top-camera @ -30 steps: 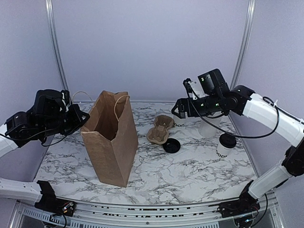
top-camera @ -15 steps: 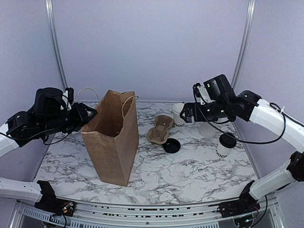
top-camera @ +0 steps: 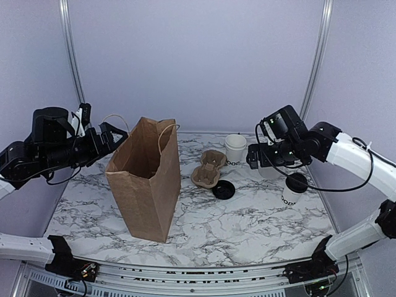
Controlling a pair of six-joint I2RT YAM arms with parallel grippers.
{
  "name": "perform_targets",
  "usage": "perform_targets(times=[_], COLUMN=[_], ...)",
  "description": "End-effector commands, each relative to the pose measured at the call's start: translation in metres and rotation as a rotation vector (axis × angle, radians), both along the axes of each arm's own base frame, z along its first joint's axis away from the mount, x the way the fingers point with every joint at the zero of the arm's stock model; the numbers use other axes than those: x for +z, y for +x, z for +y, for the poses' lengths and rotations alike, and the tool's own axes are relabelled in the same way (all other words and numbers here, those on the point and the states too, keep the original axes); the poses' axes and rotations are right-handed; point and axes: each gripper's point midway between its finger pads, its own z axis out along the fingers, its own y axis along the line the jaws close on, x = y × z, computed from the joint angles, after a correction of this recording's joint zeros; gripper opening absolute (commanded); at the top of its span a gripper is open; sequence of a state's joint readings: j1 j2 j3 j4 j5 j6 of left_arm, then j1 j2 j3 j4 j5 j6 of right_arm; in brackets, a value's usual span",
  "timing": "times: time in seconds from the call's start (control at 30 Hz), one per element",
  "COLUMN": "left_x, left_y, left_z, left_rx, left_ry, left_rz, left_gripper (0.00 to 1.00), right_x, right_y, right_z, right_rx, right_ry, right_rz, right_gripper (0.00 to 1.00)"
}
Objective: Pack the takeout coffee
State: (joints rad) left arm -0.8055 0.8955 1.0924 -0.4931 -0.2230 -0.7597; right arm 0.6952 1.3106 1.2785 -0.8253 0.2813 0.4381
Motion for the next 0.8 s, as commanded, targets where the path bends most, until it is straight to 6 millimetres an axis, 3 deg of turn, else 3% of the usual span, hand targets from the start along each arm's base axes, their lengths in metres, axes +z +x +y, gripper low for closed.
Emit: perform_targets(times=[0.0,0.33,0.6,0.77], left_x=[0.019,0.047,0.055,0.059], left_y=[-0.006,-0.010,-0.008,-0.008], left_z=[0.006,0.024,0.026,0.022], left_rx=[-0.026,-0.004,0.003,-0.015], left_ry=[0.030,0.076,0.091,0.086], left_rz=[-0.053,-0.161,-0.201,-0.216], left_gripper=[0.99,0.99,0.99,0.99], right_x=[0.002,-0.020,-0.055,-0.076], right_y=[-0.004,-0.012,-0.021,-0.020], right_z=[-0.027,-0.100,-0.155,-0.168], right_rx=[-0.070,-0.221,-0.376,-0.414], right_ry=[-0.033,0.020,-0.025,-0.012], right_rz=[-0.006,0.060,0.130,0.155], right_gripper=[1.00,1.00,0.99,0.98])
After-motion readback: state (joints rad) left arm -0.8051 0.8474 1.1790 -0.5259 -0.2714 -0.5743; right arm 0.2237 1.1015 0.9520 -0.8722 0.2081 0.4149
